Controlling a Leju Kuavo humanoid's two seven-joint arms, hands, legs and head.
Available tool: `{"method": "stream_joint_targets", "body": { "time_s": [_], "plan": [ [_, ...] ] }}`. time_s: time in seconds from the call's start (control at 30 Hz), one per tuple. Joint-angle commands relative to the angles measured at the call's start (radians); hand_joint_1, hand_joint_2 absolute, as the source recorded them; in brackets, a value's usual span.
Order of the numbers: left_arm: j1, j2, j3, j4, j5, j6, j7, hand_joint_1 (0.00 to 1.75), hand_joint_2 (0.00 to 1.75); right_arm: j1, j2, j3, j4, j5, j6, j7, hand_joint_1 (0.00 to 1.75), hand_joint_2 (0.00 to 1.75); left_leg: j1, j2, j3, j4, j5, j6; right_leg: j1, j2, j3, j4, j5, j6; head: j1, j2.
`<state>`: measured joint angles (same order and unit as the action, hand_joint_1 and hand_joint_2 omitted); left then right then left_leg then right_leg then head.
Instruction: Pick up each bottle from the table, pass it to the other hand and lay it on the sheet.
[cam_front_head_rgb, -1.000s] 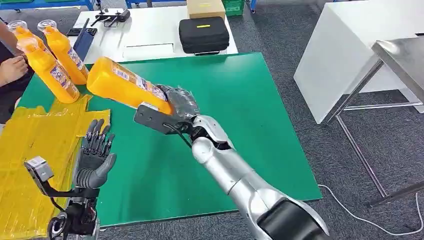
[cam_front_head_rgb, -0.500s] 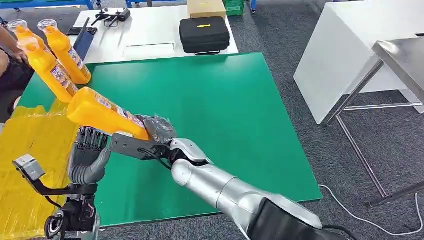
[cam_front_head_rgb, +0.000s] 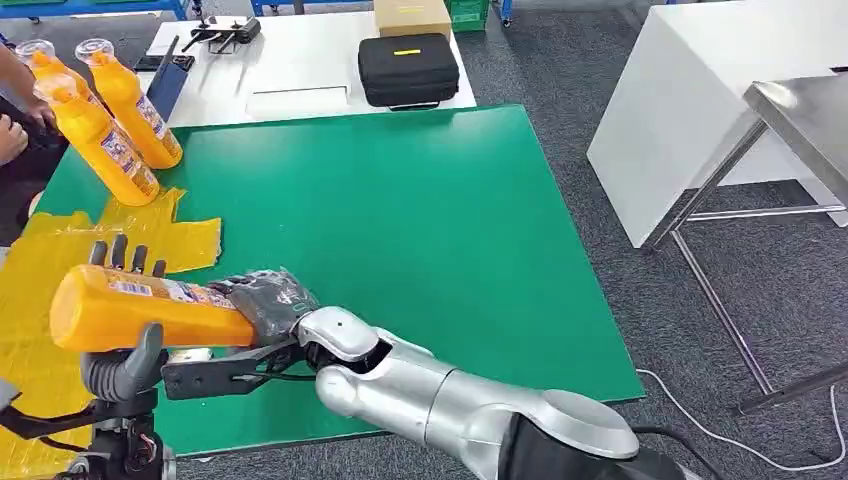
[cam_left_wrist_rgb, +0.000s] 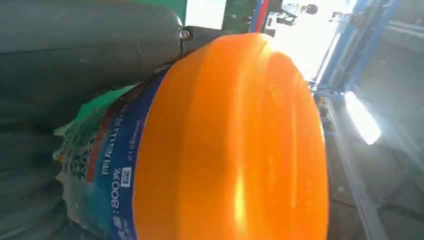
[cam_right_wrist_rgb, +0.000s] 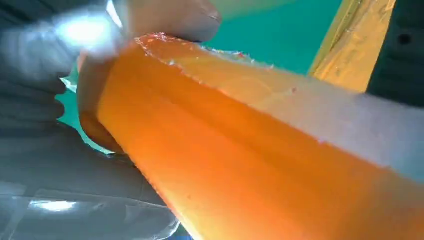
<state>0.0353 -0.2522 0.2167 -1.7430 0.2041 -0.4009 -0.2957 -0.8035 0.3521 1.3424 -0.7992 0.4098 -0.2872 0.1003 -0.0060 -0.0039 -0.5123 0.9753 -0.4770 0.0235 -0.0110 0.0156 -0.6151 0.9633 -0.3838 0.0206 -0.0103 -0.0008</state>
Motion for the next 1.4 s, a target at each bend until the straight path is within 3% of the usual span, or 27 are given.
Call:
{"method": "stream_joint_targets", "body": {
  "time_s": [0.03, 0.07, 0.1, 0.13, 0.73, 0.77, 0.8, 0.83, 0.87, 0.9, 1.07, 1.1, 1.13, 1.17, 1.23, 1.3, 1.4],
  "plan": [
    [-0.012, -0.053, 0.067, -0.047, -0.029, -0.018, 0.025, 0.0, 1.75, -0.006, -0.003, 0.135, -0.184, 0.079, 0.056, -0.011, 1.75, 1.75, 0.002, 0.0, 0.001, 0.001, -0.002, -0.002, 0.002, -0.001, 0.002, 0.0, -0.001, -0.001, 0.001, 0.0],
    [-0.006, -0.058, 0.066, -0.056, -0.019, -0.033, 0.038, 0.0, 1.75, -0.006, -0.003, 0.128, -0.186, 0.083, 0.057, -0.004, 1.75, 1.75, 0.001, 0.0, 0.002, 0.0, -0.001, -0.002, 0.002, -0.001, 0.002, 0.0, -0.001, -0.001, 0.0, 0.0],
    [-0.004, -0.061, 0.066, -0.06, -0.017, -0.04, 0.039, 1.15, 1.75, -0.007, -0.003, 0.124, -0.185, 0.08, 0.058, -0.002, 1.75, 1.75, 0.002, 0.0, 0.002, 0.0, -0.002, -0.002, 0.002, -0.001, 0.003, 0.0, -0.002, -0.001, 0.0, 0.0],
    [-0.001, -0.065, 0.063, -0.064, -0.015, -0.043, 0.039, 1.75, 1.75, -0.009, -0.003, 0.121, -0.181, 0.078, 0.058, -0.004, 1.75, 1.75, 0.003, 0.001, 0.004, 0.001, -0.003, -0.003, 0.003, -0.001, 0.004, 0.0, -0.003, -0.001, 0.001, 0.0],
    [0.039, -0.077, 0.082, -0.114, 0.017, -0.054, 0.038, 1.75, 1.75, -0.03, -0.003, 0.1, -0.07, 0.032, 0.026, -0.035, 1.75, 1.75, 0.001, -0.001, 0.002, -0.001, -0.001, -0.001, 0.001, -0.002, 0.002, -0.001, -0.001, -0.001, 0.0, 0.0],
    [0.041, -0.078, 0.089, -0.119, -0.009, -0.036, 0.023, 1.75, 1.75, -0.038, -0.003, 0.087, -0.056, 0.02, 0.026, -0.034, 1.4, 1.75, 0.002, -0.001, 0.004, -0.001, -0.001, -0.002, 0.002, -0.003, 0.004, -0.001, -0.002, -0.001, 0.0, 0.0],
    [0.045, -0.08, 0.099, -0.13, -0.079, 0.001, -0.011, 1.75, 1.75, -0.063, -0.003, 0.079, -0.036, -0.003, 0.064, -0.012, 0.0, 1.75, 0.001, -0.001, 0.003, 0.0, -0.001, -0.002, 0.001, -0.002, 0.003, -0.001, -0.001, -0.001, 0.0, 0.0],
    [0.049, -0.085, 0.108, -0.142, -0.152, 0.036, -0.046, 1.75, 1.75, -0.082, -0.003, 0.04, -0.017, -0.054, 0.081, -0.019, 0.0, 0.0, 0.001, -0.001, 0.002, 0.0, -0.001, -0.001, 0.001, -0.002, 0.002, 0.0, -0.001, -0.001, 0.0, 0.0],
    [0.051, -0.09, 0.119, -0.153, -0.184, 0.052, -0.063, 1.75, 1.75, -0.09, -0.003, -0.02, -0.003, -0.118, 0.063, -0.059, 0.0, 0.0, 0.002, -0.001, 0.003, 0.001, -0.002, -0.002, 0.002, -0.002, 0.003, 0.0, -0.002, -0.001, 0.0, 0.0],
    [0.057, -0.097, 0.132, -0.181, -0.362, 0.181, -0.146, 1.75, 1.75, -0.135, -0.003, -0.092, 0.046, -0.175, 0.065, -0.123, 0.0, 0.0, 0.001, 0.0, 0.001, 0.002, -0.001, -0.002, 0.001, -0.001, 0.001, 0.001, -0.001, -0.001, 0.0, 0.0],
    [0.059, -0.097, 0.139, -0.194, -0.382, 0.205, -0.148, 1.75, 1.75, -0.139, -0.003, -0.147, 0.054, -0.165, 0.087, -0.15, 0.0, 0.0, 0.001, -0.002, 0.002, 0.002, -0.001, -0.002, 0.001, -0.004, 0.002, 0.001, -0.002, -0.001, 0.0, 0.0],
    [0.065, -0.097, 0.135, -0.206, -0.504, 0.349, -0.194, 1.75, 1.75, -0.135, -0.003, -0.219, 0.052, -0.165, 0.062, -0.179, 0.0, 0.0, 0.001, -0.004, 0.001, 0.001, 0.0, -0.001, 0.001, -0.005, 0.002, 0.0, -0.001, 0.0, 0.001, 0.0],
    [0.075, -0.097, 0.132, -0.217, -0.545, 0.403, -0.206, 1.75, 1.75, -0.14, -0.003, -0.291, 0.053, -0.144, 0.068, -0.206, 0.0, 0.0, 0.001, -0.003, 0.002, 0.0, 0.0, -0.001, 0.001, -0.003, 0.002, 0.0, -0.001, 0.0, 0.0, 0.0],
    [0.081, -0.097, 0.147, -0.232, -0.663, 0.531, -0.237, 1.75, 1.75, -0.118, -0.011, -0.434, 0.001, -0.058, 0.096, -0.247, 0.0, 0.0, 0.002, -0.002, 0.002, 0.001, -0.001, -0.002, 0.002, -0.003, 0.004, 0.0, -0.001, -0.001, 0.0, 0.0],
    [0.094, -0.097, 0.152, -0.247, -0.797, 0.665, -0.277, 1.75, 1.75, -0.01, -0.061, -0.618, -0.217, 0.094, 0.209, -0.228, 0.0, 0.0, 0.002, -0.002, 0.0, 0.003, -0.002, -0.002, 0.002, -0.003, 0.002, 0.001, -0.002, -0.001, 0.0, 0.0],
    [0.101, -0.096, 0.136, -0.24, -0.874, 0.746, -0.303, 1.75, 1.75, 0.079, -0.068, -0.733, -0.344, 0.184, 0.296, -0.233, 0.0, 0.0, 0.002, -0.004, 0.0, 0.001, 0.0, -0.001, 0.002, -0.005, 0.002, -0.001, -0.001, 0.0, 0.0, 0.0],
    [0.094, -0.056, 0.06, -0.165, -1.151, 0.985, -0.323, 1.75, 1.75, 0.137, -0.07, -0.803, -0.393, 0.221, 0.311, -0.246, 0.0, 0.0, 0.001, -0.008, 0.003, 0.0, 0.0, -0.001, 0.002, -0.009, 0.005, -0.001, -0.002, 0.0, 0.0, 0.0]
  ]
}}
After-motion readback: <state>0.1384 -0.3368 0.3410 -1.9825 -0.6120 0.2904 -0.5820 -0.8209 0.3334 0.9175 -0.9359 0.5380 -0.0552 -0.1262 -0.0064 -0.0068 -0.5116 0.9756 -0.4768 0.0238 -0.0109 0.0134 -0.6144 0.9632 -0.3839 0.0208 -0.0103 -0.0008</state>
